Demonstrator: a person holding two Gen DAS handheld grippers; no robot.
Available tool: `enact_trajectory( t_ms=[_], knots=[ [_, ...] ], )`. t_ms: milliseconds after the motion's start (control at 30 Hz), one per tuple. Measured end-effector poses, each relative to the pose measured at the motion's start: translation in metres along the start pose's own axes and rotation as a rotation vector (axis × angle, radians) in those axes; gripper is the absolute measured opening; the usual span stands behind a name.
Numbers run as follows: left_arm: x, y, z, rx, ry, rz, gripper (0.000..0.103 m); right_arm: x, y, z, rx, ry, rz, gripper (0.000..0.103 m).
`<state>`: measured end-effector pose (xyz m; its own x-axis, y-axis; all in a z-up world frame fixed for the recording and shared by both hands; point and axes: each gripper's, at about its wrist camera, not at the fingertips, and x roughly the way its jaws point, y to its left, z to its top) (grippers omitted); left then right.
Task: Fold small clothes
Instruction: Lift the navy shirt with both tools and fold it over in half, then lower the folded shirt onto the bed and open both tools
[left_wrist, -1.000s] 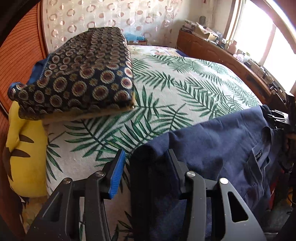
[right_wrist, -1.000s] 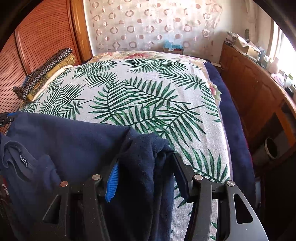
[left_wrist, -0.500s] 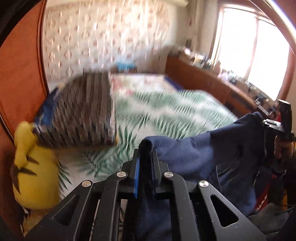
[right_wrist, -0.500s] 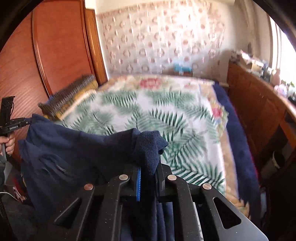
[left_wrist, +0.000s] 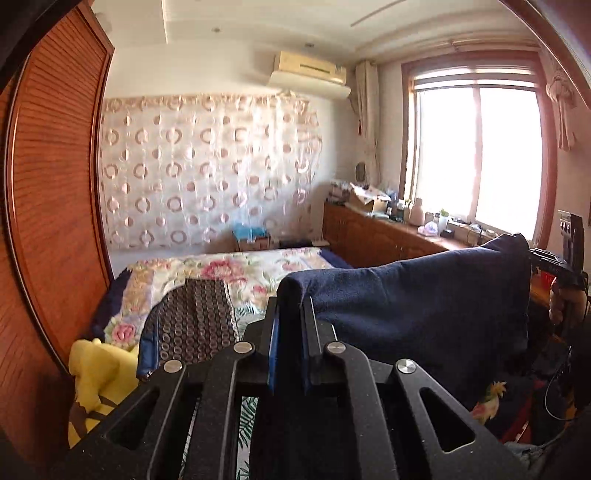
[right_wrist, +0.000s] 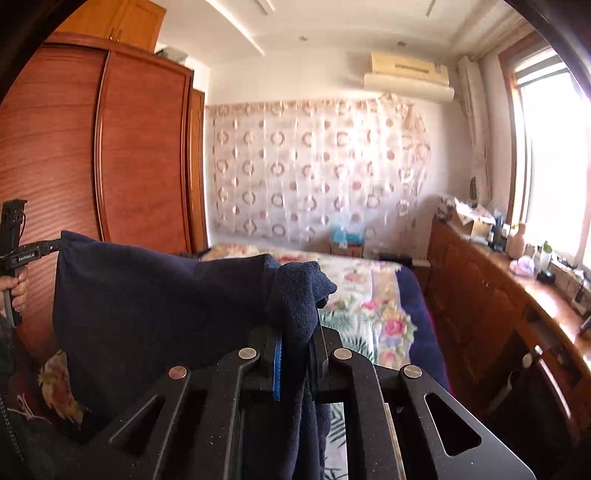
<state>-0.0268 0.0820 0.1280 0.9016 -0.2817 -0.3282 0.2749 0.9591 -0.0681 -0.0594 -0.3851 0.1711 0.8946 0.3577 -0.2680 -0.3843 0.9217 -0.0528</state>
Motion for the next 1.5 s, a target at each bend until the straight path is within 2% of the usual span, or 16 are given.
enact_trajectory(
  t_ms=[300,433,500,600,700,900,933,1000,1033,1067,1100,1167,1233,1300,1367,1500],
  knots=[
    [-0.033,-0.001,0.033,0.013,-0.121,-0.012,0.011,-0.035,0.015,0.026,-0.051,-0.084,-0.029,0.01],
    [-0.02,0.006,0.044,0.016,-0.133,0.006,0.011,-0.035,0.024,0.032,-0.089,-0.102,-0.058,0.01],
    [-0.005,0.007,0.046,0.028,-0.131,0.045,0.011,-0.025,0.024,0.032,-0.109,-0.103,-0.077,0.01],
    [0.034,0.018,0.054,0.025,-0.104,0.091,0.011,0.014,0.033,0.029,-0.143,-0.075,-0.124,0.01],
    [0.087,0.03,0.052,0.0,-0.051,0.109,0.011,0.074,0.029,0.033,-0.144,0.011,-0.138,0.01],
    [0.196,0.045,0.015,0.001,0.1,0.161,0.012,0.206,0.013,0.007,-0.052,0.185,-0.141,0.01],
    [0.22,0.049,0.005,0.012,0.151,0.164,0.012,0.226,0.012,0.001,-0.036,0.202,-0.153,0.01],
    [0.246,0.053,-0.002,0.029,0.214,0.184,0.012,0.266,0.012,-0.01,-0.028,0.258,-0.183,0.02],
    [0.255,0.06,-0.005,0.025,0.229,0.213,0.012,0.284,0.014,-0.015,-0.033,0.291,-0.207,0.029],
    [0.258,0.063,-0.007,0.021,0.238,0.213,0.017,0.298,0.017,-0.02,-0.039,0.309,-0.236,0.035],
    [0.26,0.068,-0.008,0.01,0.251,0.201,0.028,0.308,0.019,-0.024,-0.044,0.317,-0.268,0.038],
    [0.255,0.073,-0.014,-0.025,0.248,0.199,0.042,0.319,0.023,-0.029,-0.038,0.335,-0.295,0.047],
    [0.247,0.073,-0.02,-0.042,0.25,0.174,0.049,0.325,0.028,-0.031,-0.01,0.337,-0.289,0.047],
    [0.243,0.071,-0.028,-0.05,0.27,0.157,0.067,0.323,0.033,-0.04,0.024,0.345,-0.25,0.047],
    [0.237,0.066,-0.035,-0.053,0.275,0.131,0.076,0.319,0.027,-0.044,0.038,0.36,-0.217,0.047],
    [0.222,0.053,-0.05,-0.036,0.292,0.096,0.077,0.3,0.015,-0.064,0.074,0.38,-0.166,0.047]
  ],
)
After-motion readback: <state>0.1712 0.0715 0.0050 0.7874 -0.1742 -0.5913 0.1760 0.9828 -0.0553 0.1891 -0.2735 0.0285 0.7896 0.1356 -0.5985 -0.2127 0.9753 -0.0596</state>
